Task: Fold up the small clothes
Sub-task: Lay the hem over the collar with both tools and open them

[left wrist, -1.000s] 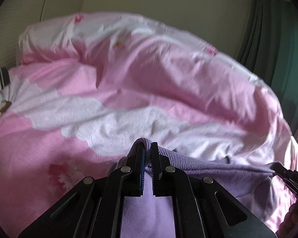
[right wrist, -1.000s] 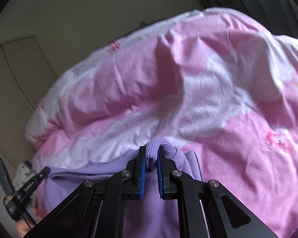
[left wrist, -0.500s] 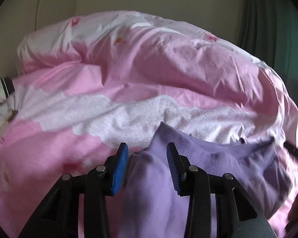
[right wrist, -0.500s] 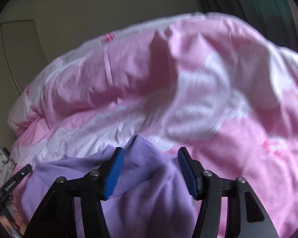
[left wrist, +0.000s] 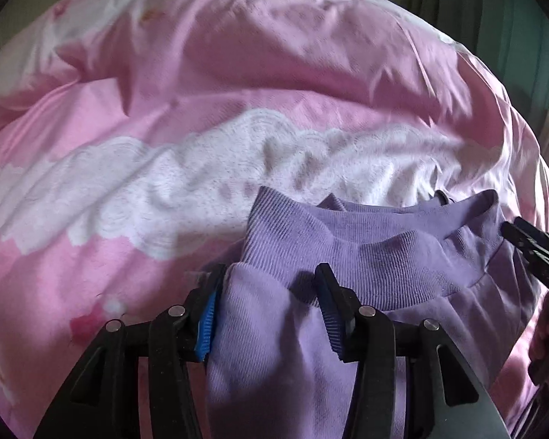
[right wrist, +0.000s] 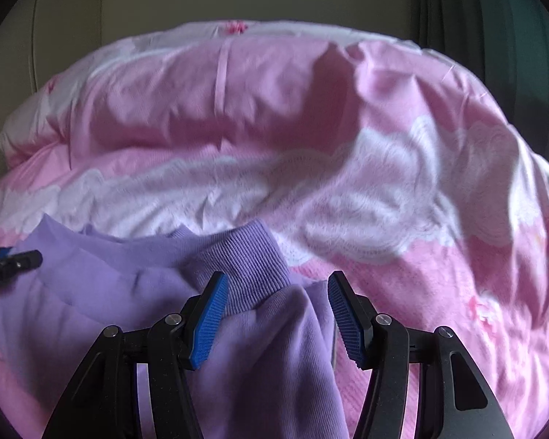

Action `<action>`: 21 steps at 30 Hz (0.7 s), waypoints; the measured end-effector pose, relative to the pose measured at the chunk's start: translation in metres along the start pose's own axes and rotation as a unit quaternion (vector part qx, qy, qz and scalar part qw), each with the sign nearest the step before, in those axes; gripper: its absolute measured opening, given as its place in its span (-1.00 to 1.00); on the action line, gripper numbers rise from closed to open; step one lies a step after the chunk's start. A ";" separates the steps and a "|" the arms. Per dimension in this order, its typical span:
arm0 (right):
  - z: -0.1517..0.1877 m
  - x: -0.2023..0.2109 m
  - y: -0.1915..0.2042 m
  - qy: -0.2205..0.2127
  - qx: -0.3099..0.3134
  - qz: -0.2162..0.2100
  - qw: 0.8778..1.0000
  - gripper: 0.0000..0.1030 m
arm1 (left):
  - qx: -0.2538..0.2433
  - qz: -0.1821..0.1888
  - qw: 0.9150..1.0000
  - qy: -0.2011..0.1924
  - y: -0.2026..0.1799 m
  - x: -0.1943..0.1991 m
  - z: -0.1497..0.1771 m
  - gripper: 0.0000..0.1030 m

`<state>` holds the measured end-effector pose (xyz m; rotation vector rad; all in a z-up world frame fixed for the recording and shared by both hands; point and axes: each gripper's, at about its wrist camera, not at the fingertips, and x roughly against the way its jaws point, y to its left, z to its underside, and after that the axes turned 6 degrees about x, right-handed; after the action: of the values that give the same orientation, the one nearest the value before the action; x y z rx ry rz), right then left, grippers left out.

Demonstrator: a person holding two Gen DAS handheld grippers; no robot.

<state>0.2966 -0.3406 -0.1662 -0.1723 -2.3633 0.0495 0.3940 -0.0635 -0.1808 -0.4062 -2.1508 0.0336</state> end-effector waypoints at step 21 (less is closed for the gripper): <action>0.000 -0.031 -0.009 0.003 -0.035 0.004 0.999 -0.55 | 0.035 -0.058 0.997 -0.045 0.005 -0.025 0.000 -0.75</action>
<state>0.3178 -0.3539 -0.1872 -0.2157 -2.3598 -0.0296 0.4085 -0.0663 -0.2012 -0.2440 -2.2506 0.0624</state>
